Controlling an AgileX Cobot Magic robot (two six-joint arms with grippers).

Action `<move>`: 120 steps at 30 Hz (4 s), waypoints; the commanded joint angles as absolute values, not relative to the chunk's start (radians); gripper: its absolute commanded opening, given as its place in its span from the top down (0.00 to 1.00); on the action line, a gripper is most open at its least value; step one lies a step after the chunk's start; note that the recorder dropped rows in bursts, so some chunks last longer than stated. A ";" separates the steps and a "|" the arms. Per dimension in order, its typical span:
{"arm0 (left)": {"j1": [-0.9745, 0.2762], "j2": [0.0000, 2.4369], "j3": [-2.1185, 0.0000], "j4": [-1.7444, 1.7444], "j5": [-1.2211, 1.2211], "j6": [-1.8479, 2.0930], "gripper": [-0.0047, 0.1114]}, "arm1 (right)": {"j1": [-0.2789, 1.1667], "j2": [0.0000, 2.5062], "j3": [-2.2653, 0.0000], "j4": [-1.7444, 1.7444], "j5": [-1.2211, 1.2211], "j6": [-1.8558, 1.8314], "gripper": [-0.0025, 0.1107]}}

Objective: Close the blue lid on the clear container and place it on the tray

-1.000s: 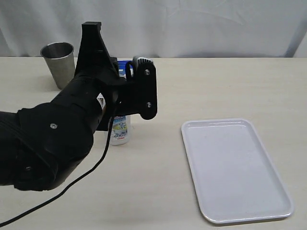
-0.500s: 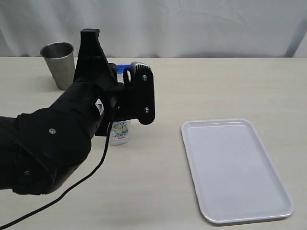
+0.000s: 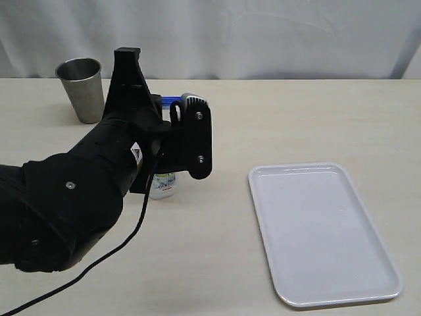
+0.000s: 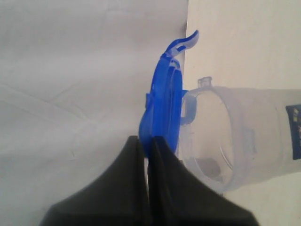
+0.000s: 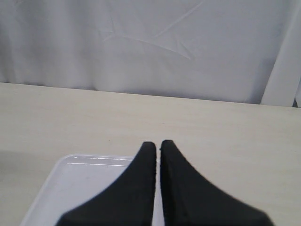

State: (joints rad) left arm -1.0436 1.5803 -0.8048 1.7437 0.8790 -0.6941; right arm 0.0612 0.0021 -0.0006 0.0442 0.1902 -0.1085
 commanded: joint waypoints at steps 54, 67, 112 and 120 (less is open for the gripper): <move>-1.047 1.574 -0.758 1.654 0.878 -0.633 0.96 | 0.062 0.000 0.000 0.041 0.184 -0.112 0.94; -1.047 1.574 -0.758 1.600 0.854 -0.628 0.96 | 0.062 0.000 0.000 0.041 0.184 -0.112 0.94; -1.047 1.570 -0.758 1.502 0.821 -0.643 0.49 | 0.062 0.000 0.000 0.041 0.184 -0.112 0.94; -1.047 1.517 -0.758 1.424 0.767 -0.650 0.49 | 0.062 0.000 0.000 0.041 0.184 -0.112 0.94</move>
